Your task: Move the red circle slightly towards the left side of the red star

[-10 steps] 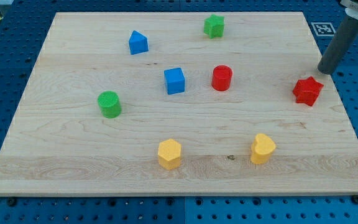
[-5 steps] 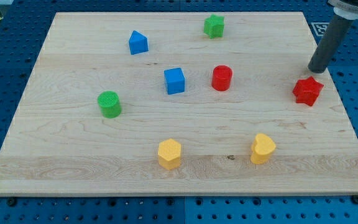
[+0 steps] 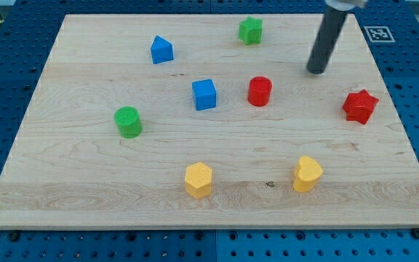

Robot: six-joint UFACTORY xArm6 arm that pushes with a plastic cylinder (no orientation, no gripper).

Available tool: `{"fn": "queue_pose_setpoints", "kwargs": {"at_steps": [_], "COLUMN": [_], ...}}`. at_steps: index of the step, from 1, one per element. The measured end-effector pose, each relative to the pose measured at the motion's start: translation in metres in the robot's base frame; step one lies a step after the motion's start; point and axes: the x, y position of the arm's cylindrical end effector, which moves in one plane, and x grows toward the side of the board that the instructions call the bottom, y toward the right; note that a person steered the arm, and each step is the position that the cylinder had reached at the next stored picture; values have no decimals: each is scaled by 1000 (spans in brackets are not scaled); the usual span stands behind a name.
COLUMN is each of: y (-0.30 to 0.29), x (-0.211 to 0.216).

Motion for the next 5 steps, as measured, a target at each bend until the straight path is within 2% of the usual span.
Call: {"fn": "queue_pose_setpoints", "kwargs": {"at_steps": [5], "y": [-103], "x": [5]}}
